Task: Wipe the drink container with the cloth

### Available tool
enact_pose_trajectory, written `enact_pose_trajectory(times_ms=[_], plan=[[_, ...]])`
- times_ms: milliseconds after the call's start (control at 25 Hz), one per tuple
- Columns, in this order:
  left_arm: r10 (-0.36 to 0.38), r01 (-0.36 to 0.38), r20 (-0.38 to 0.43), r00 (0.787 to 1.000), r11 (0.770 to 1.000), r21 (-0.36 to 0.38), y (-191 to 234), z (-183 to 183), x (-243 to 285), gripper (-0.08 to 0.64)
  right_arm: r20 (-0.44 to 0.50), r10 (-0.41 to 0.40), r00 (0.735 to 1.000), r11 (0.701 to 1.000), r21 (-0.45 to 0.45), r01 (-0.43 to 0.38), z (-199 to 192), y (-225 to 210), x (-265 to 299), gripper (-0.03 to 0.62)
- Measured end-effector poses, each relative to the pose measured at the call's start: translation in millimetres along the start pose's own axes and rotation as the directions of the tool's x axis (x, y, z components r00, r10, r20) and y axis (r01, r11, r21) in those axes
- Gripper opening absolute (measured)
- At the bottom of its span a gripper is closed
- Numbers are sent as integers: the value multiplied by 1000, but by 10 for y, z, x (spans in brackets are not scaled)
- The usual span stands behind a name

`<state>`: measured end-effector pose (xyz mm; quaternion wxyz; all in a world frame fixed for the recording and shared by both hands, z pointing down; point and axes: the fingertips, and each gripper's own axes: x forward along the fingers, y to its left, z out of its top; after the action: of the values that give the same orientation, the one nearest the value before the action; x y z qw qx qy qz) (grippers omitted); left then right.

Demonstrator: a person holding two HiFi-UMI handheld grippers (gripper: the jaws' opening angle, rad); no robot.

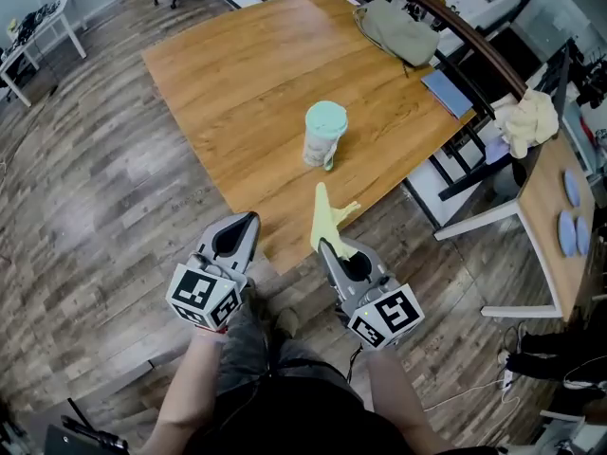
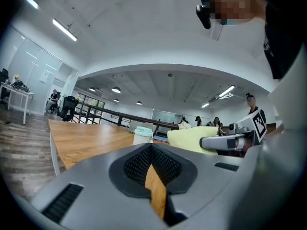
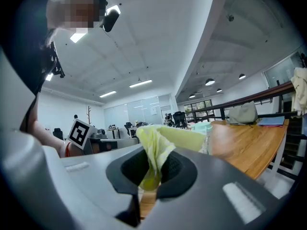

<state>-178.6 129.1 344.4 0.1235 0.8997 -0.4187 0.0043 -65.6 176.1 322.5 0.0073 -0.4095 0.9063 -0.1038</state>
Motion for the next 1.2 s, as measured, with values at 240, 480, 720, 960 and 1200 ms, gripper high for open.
enact_pose_trajectory(times_ms=[240, 480, 720, 960, 1200], plan=[[-63, 63, -11, 998, 998, -6, 264, 24, 409, -5, -28, -51, 998, 999, -9, 51, 2, -213, 323, 23], [-104, 104, -13, 994, 995, 4, 551, 140, 808, -5, -34, -163, 986, 986, 28, 164, 16, -573, 564, 23], [-192, 192, -11, 981, 981, 38, 619, 264, 1281, -2, -38, -264, 964, 964, 6, 265, 102, -918, 644, 23], [-240, 240, -13, 971, 969, 62, 512, 327, 1721, 123, -25, -364, 931, 931, 18, 365, 140, -1260, 538, 23], [-192, 196, -56, 980, 978, 76, 304, 265, 2160, 364, -49, -331, 942, 942, 41, 333, 23, -1801, 553, 23]])
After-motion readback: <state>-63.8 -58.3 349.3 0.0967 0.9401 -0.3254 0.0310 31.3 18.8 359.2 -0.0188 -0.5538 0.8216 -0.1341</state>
